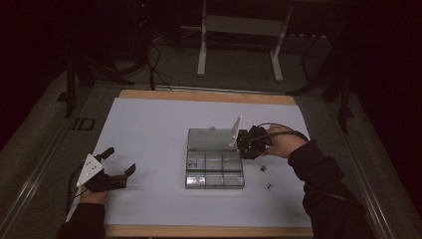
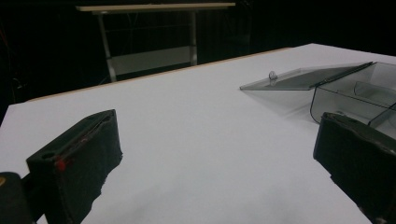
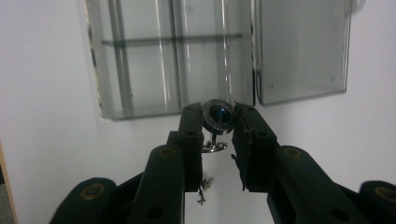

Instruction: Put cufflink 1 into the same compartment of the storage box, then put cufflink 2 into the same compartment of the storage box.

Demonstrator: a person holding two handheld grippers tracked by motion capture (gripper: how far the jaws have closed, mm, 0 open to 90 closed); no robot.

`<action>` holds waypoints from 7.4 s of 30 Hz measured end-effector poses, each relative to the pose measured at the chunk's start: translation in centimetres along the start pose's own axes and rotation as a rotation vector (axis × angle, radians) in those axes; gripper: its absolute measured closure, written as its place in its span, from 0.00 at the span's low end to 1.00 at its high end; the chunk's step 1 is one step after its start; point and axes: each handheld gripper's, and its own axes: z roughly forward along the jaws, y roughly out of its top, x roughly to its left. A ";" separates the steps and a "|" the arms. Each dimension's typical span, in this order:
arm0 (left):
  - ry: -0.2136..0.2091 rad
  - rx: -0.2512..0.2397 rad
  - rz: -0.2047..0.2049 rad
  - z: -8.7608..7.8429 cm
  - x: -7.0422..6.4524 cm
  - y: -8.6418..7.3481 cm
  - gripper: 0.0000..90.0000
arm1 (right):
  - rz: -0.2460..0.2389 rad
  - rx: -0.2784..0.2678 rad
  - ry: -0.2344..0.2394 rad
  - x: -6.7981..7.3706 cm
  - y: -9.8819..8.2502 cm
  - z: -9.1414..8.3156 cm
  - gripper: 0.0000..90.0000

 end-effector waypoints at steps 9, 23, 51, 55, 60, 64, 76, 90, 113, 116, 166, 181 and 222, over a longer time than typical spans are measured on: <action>0.000 -0.001 0.001 0.0 0.0 0.0 0.02 | -0.067 -0.043 0.009 0.7 3.4 -0.2 0.81; -0.004 -0.002 -0.001 0.0 0.0 0.0 0.02 | -0.118 -0.169 0.012 1.2 7.4 0.3 0.81; -0.007 -0.001 -0.002 0.0 0.0 0.0 0.02 | -0.048 -0.253 0.047 -0.1 9.1 7.6 0.81; -0.007 -0.001 -0.001 0.0 0.0 0.0 0.02 | -0.033 -0.251 0.054 -0.4 9.0 8.7 0.81; -0.007 0.000 0.000 0.0 0.0 0.0 0.02 | -0.024 -0.238 0.062 -0.5 9.0 9.7 0.81; -0.007 0.000 -0.001 0.0 0.0 0.0 0.02 | -0.033 -0.219 0.062 -0.3 9.2 10.3 0.81; -0.008 -0.001 -0.001 0.0 0.0 0.0 0.02 | -0.039 -0.140 0.051 -0.3 9.8 11.4 0.81; -0.008 -0.001 -0.003 0.0 0.1 0.0 0.02 | -0.057 -0.123 0.064 -0.3 10.0 9.5 0.73; -0.005 0.000 -0.002 0.0 0.0 0.0 0.02 | 0.007 -0.047 0.024 0.1 4.4 3.2 0.65; -0.005 -0.001 -0.001 0.0 0.0 0.0 0.02 | 0.026 -0.039 0.011 0.1 3.3 2.6 0.65; 0.000 0.000 0.000 0.0 0.0 0.0 0.02 | 0.285 0.059 0.077 6.4 -9.8 5.7 0.71; 0.001 0.000 0.002 0.0 0.0 0.0 0.02 | 0.282 0.115 0.061 6.6 -10.0 7.4 0.73; -0.002 -0.001 -0.004 0.0 0.0 0.0 0.02 | 0.091 0.020 0.037 5.5 -2.5 0.5 0.80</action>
